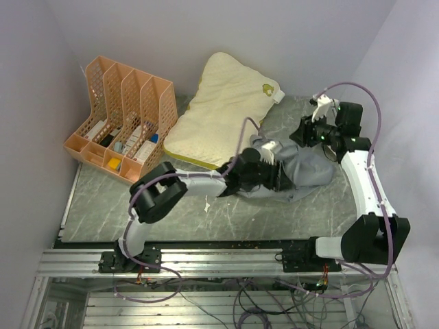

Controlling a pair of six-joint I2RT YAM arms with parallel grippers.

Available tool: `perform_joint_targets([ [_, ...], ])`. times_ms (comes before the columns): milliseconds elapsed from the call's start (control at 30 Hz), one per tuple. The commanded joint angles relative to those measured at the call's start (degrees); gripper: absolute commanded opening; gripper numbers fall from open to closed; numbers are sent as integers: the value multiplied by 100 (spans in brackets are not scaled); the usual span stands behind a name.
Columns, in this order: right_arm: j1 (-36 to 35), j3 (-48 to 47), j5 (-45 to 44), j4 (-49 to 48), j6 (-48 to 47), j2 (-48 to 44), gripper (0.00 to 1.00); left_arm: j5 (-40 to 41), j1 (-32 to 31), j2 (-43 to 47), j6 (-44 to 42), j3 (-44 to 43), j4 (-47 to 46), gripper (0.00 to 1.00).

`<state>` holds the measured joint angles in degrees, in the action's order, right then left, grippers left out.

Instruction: Put the pillow into the pillowcase

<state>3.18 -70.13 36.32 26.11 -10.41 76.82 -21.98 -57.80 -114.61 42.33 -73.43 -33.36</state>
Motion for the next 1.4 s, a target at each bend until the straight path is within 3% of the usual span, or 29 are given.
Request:
perform_joint_targets([
  [0, 279, 457, -209, 632, -788, -509, 43, -370, -398, -45, -221, 92, -122, 68],
  [200, 410, 708, 126, 1205, -1486, -878, 68, 233, -443, 1899, -1402, 1630, 1263, 72],
  [333, 411, 784, 893, 1654, -2213, -845, 84, 1447, -383, 3077, -2090, 2017, 2867, 76],
  [400, 396, 823, 1205, 2070, -2868, -736, 88, 2187, -240, 3345, -2273, 2015, 3508, 76],
  [567, 403, 1377, 756, 2227, -4432, -748, 95, 2989, 339, 3053, -2989, 1414, 4286, 78],
  [700, 411, 1600, 475, 2203, -4939, -659, 98, 2768, 568, 2557, -4460, 1035, 4000, 81],
  [767, 411, 1510, 521, 2346, -5002, -485, 98, 2632, 748, 2272, -4732, 683, 4099, 91],
  [833, 411, 1434, 549, 2385, -4962, -308, 98, 2293, 1024, 1907, -4758, 255, 4348, 91],
  [967, 421, 1442, 575, 2205, -4766, -129, 97, 1633, 1335, 1176, -4649, -445, 4689, 83],
  [1100, 437, 1490, 531, 1951, -4531, -48, 97, 1209, 1360, 531, -4457, -1012, 5209, 64],
  [1167, 446, 1505, 484, 1878, -4505, -12, 97, 1007, 1401, 370, -4339, -1099, 5254, 53],
  [1367, 552, 1466, 178, 1709, -4580, 101, 97, 400, 1546, 557, -4105, -851, 4999, 36],
])
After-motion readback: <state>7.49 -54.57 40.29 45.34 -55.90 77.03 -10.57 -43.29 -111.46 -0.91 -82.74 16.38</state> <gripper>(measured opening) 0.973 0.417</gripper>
